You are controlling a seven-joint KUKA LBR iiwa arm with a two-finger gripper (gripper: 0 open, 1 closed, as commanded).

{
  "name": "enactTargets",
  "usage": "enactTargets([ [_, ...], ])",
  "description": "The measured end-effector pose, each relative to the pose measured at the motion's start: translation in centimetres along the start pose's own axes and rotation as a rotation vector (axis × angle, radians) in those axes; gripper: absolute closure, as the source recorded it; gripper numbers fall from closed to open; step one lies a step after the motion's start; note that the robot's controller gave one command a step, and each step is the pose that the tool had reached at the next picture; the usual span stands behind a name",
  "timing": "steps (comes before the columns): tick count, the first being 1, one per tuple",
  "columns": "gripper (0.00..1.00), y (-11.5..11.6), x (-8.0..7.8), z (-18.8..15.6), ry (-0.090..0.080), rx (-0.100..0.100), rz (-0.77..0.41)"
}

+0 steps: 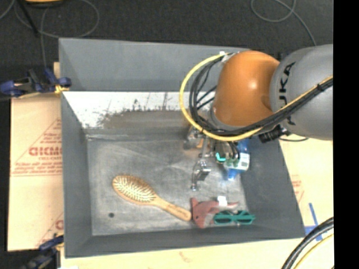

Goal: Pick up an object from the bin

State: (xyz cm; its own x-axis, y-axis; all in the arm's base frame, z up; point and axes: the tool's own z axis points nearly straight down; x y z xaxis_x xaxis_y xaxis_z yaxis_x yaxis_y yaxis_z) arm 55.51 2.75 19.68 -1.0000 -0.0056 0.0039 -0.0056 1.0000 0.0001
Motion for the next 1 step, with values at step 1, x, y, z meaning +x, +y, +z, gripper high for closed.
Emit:
enactTargets([
  [1, 0.0, 0.0, -0.07, -0.39, -0.006, 0.0, 0.0],
])
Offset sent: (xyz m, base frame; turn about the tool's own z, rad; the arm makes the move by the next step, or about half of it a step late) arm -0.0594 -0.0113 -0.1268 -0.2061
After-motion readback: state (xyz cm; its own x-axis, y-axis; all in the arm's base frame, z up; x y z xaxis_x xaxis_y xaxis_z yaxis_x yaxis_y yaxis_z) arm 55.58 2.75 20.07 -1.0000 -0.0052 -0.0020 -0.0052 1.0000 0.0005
